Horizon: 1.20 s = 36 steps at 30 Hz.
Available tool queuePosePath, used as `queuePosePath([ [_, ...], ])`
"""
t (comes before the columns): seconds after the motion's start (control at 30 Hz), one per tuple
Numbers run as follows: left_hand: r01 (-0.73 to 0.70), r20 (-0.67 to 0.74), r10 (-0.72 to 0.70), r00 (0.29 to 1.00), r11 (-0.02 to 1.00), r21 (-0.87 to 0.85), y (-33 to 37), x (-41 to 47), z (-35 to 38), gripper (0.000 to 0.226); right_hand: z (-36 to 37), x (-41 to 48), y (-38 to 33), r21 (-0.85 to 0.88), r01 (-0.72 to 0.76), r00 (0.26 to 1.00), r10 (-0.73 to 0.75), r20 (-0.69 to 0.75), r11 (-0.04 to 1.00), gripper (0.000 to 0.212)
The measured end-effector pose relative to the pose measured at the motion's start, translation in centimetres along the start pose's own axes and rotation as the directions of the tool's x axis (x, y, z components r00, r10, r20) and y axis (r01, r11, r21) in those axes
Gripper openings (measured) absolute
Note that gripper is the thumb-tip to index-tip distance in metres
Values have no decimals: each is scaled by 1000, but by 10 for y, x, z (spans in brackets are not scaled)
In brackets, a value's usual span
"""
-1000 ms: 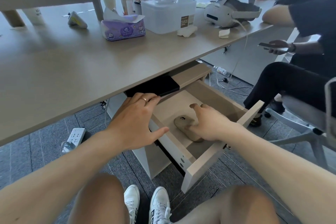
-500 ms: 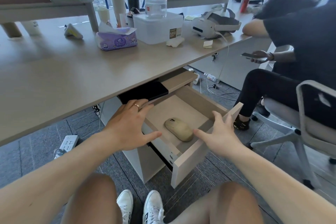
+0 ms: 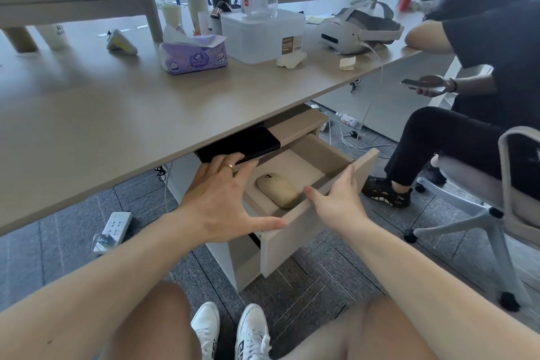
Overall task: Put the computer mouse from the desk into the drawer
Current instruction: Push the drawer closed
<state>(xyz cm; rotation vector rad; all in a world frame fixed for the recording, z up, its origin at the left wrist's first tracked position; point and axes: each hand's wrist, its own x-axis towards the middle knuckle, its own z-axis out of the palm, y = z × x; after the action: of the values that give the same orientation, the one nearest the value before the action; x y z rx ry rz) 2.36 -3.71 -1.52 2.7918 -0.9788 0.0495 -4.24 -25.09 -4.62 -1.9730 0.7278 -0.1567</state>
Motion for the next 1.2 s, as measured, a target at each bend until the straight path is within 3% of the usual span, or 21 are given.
queuePosePath([
  [0.17,-52,-56,55,997,997,54,-10,5,4,125,20,20,-7,135,-5,997,15,-70,991,88],
  [0.27,-76,-125,85,989,994,76,-17,8,11,109,32,33,-12,193,-41,997,51,-50,980,75],
  [0.4,-86,-173,100,980,993,86,-24,13,15,92,43,38,-15,297,-100,994,106,-6,950,36],
  [0.67,-122,-208,142,968,987,105,-32,22,16,75,75,46,-14,509,-82,996,78,30,857,63],
  [0.8,-131,-230,160,960,982,135,-34,24,16,68,78,53,-20,572,-113,994,87,73,813,55],
  [0.9,-148,-247,183,952,977,155,-35,25,18,66,82,61,-21,629,-141,989,85,119,764,61],
  [1.2,-189,-297,228,927,970,155,-45,32,23,77,97,77,-27,720,-135,988,40,148,681,61],
])
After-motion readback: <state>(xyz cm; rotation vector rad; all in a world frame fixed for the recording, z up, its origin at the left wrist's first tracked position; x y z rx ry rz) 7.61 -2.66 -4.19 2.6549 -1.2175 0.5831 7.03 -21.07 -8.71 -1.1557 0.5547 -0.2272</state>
